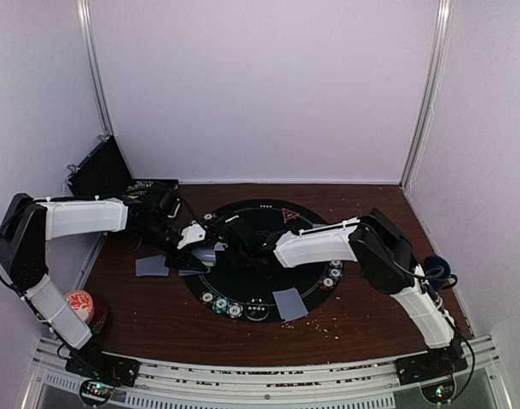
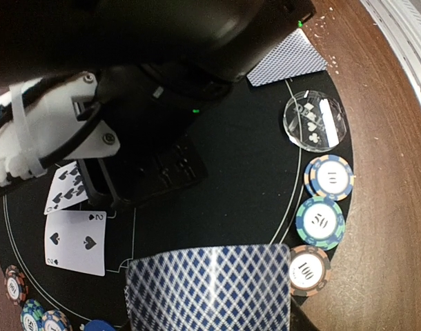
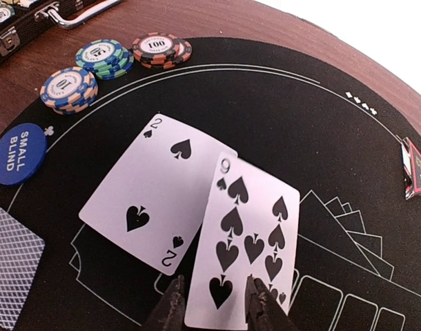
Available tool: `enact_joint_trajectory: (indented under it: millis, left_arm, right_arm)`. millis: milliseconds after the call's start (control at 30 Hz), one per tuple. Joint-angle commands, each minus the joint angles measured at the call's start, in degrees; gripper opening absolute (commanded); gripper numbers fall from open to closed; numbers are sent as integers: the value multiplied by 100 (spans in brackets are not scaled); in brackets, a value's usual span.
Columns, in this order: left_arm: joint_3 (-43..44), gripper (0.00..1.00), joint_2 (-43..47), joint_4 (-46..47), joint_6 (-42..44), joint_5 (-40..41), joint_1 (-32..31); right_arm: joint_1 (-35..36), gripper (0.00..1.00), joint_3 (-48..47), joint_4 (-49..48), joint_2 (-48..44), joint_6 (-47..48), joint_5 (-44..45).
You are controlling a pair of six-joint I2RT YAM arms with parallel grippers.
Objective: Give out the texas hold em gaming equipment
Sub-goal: Flop the poker card in the community card area.
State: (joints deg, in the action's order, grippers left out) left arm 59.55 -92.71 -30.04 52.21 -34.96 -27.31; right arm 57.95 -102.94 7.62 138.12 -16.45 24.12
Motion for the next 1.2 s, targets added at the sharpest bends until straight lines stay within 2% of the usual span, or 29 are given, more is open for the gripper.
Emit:
enact_joint_trajectory:
  millis: [0, 367, 633, 733, 900, 1167]
  left_arm:
    - [72, 42, -28, 156, -28, -66, 50]
    - [75, 42, -28, 154, -25, -64, 54]
    - [79, 42, -23, 156, -26, -73, 51]
    - [71, 41, -19, 155, -29, -73, 52]
    - [73, 42, -19, 151, -35, -72, 57]
    - [70, 42, -34, 156, -35, -74, 58]
  right_arm:
    - [84, 29, 83, -133, -399, -48, -12]
    - [85, 30, 58, -50, -352, -55, 89]
    - [55, 34, 826, -171, -956, -131, 28]
    - [52, 38, 1025, -143, -1103, -103, -87]
    - [51, 49, 1037, 81, -954, -19, -55]
    - [44, 50, 678, 403, -493, -35, 147]
